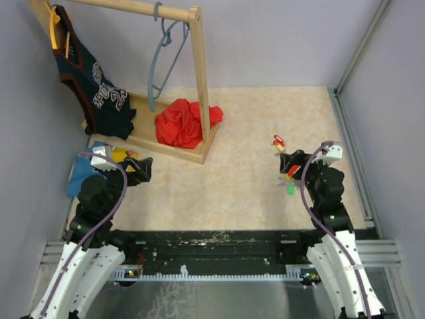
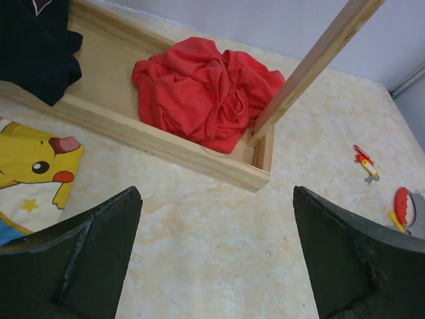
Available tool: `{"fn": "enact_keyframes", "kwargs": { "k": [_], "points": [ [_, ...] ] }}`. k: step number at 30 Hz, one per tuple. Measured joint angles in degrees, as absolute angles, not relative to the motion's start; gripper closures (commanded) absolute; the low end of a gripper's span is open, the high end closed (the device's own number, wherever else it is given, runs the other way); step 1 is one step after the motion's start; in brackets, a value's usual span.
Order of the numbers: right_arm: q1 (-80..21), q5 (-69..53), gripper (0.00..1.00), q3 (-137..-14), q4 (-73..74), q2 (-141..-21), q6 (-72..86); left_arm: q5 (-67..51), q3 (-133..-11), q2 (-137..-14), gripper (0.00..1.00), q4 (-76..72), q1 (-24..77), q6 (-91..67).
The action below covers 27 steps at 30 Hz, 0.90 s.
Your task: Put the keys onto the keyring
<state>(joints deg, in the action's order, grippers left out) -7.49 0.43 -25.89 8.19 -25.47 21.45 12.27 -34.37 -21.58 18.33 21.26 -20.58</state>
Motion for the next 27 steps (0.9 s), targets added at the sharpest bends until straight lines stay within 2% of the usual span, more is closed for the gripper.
{"fn": "enact_keyframes", "kwargs": {
  "k": [2,11,19,27],
  "points": [
    [-7.49,0.73,0.01,-25.91,8.40,-26.11,21.61,12.12,-34.26,-21.58,0.00,18.24,21.17,-20.56],
    [-7.49,4.47,0.01,-25.96,10.41,-26.92,23.81,11.66,-34.22,-21.71,0.00,18.11,21.10,-20.99],
    [-7.49,4.69,0.01,-26.41,12.25,-32.80,24.16,8.71,-31.40,-24.12,0.00,16.84,21.10,-24.36],
    [-7.49,7.46,0.08,-30.26,14.63,-42.81,25.23,1.21,-25.47,-32.21,0.00,9.82,21.06,-30.92]
  ]
}}
